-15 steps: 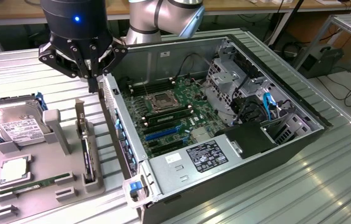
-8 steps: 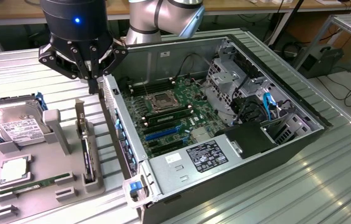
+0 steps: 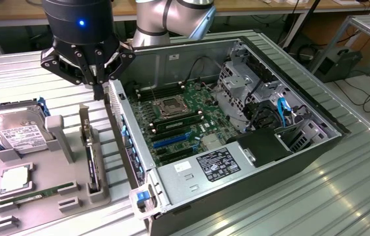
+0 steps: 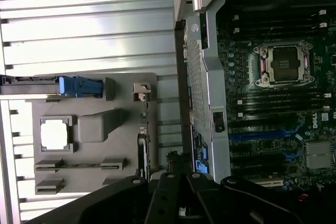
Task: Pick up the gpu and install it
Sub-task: 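Reach for the gpu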
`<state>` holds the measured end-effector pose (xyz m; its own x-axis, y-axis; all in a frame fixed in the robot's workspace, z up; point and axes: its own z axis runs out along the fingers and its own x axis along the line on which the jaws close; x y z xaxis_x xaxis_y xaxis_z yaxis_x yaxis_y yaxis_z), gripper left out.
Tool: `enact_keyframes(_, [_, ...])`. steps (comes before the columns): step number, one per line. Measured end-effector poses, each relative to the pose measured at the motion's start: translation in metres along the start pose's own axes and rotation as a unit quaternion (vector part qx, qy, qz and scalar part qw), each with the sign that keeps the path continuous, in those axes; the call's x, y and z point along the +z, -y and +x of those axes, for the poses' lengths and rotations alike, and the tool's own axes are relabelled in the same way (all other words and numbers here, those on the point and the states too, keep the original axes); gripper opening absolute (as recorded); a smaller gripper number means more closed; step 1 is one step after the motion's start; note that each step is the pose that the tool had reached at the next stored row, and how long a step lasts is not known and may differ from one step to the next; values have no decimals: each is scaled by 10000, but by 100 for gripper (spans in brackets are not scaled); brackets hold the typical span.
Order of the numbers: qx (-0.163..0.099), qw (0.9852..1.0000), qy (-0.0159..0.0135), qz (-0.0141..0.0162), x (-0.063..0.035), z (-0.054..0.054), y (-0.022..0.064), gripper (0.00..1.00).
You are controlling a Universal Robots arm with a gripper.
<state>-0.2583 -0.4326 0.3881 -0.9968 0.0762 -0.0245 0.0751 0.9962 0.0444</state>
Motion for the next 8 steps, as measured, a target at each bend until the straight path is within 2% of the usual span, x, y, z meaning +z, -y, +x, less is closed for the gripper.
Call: enact_keyframes(8, [0,10000,0,0,3,0,27,11])
